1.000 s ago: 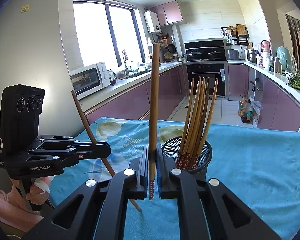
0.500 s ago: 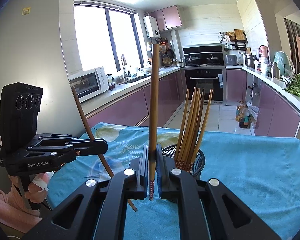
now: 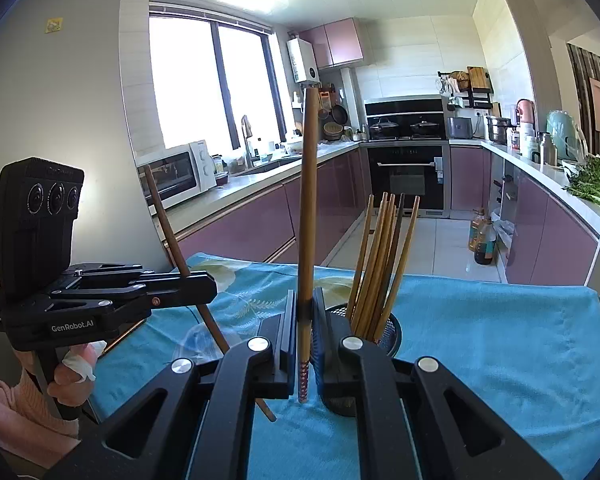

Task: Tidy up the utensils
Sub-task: 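Carry the left tool's chopstick upright over the mesh holder while the right tool follows with its own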

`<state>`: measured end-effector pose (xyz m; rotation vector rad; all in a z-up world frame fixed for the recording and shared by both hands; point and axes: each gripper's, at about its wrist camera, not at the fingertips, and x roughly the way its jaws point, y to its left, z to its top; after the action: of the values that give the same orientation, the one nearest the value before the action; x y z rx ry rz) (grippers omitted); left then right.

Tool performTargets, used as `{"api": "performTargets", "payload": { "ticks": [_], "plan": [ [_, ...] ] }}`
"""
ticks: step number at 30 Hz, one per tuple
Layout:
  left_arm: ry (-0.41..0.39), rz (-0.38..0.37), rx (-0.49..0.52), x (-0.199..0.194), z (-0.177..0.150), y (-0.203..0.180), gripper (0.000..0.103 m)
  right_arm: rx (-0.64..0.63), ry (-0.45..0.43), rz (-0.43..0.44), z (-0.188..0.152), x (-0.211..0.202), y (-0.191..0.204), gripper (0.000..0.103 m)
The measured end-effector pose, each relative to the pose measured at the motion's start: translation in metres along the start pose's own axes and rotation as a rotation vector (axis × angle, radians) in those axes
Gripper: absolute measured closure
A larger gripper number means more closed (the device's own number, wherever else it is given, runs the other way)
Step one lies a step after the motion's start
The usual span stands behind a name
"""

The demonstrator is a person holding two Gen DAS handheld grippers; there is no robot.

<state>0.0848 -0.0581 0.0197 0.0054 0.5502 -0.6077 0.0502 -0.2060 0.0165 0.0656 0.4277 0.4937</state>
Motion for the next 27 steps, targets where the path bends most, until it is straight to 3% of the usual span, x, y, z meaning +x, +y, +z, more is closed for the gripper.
{"api": "performTargets", "payload": {
  "ticks": [27],
  "plan": [
    [-0.090,-0.004,0.041,-0.014,0.023,-0.008,0.096,-0.020,-0.051,0.001,0.014,-0.012,0.003,0.097]
  ]
}}
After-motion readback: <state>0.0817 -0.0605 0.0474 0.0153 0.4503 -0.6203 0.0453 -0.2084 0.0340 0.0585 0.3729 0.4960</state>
